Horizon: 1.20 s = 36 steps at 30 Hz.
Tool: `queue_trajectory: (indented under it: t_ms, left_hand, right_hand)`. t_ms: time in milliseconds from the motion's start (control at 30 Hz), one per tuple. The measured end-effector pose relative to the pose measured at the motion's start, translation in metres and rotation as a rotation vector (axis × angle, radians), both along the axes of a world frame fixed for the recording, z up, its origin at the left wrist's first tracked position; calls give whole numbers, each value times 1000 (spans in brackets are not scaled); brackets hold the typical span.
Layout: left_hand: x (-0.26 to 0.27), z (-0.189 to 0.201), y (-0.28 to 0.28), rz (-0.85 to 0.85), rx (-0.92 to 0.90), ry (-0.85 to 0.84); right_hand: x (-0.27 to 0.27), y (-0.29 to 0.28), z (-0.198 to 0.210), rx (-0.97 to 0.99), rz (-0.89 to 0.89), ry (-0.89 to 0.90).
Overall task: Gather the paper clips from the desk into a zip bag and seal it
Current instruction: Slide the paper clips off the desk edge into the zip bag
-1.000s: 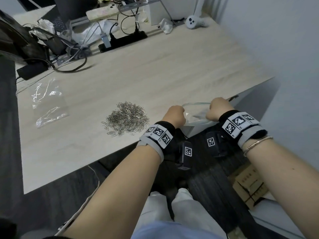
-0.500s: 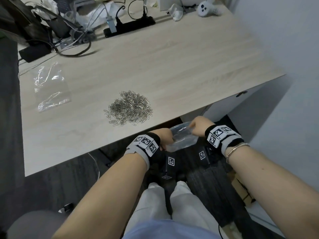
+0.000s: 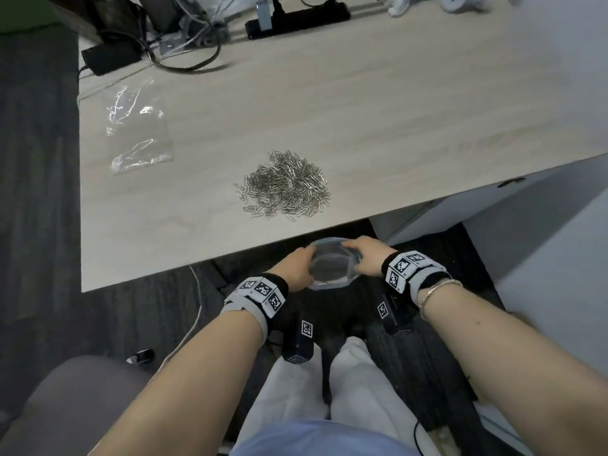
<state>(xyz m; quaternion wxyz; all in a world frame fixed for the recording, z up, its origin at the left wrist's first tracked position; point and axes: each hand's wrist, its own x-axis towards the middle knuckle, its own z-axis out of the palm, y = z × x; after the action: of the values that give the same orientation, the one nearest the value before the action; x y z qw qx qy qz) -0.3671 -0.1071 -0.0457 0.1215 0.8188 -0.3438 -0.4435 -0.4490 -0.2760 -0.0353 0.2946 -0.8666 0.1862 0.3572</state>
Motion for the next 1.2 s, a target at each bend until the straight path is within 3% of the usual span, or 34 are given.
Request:
queue_trajectory:
  t_ms: [167, 333, 467, 533, 733, 967, 1067, 1200]
  left_hand:
    - [-3, 5, 11, 75, -178, -40]
    - [-2, -8, 28, 30, -31, -153]
    - [-3, -8, 33, 26, -30, -175]
    - [-1, -10, 35, 21, -84, -154]
    - [2, -4, 40, 451, -337, -180]
    - [0, -12, 30, 501, -122, -113]
    - [0, -19, 27, 532, -100, -100]
    - [2, -22, 23, 610, -121, -83]
  right_hand:
    - [7, 20, -10, -62, -16, 87]
    - [11, 25, -8, -121, -52, 136]
    - [16, 24, -12, -66, -11, -134]
    - [17, 22, -14, -59, 38, -186]
    - [20, 8, -16, -27, -89, -212]
    - [33, -3, -8, -59, -278, -573]
    - [45, -8, -10, -93, -198, -609]
    - [60, -8, -20, -141, 4, -482]
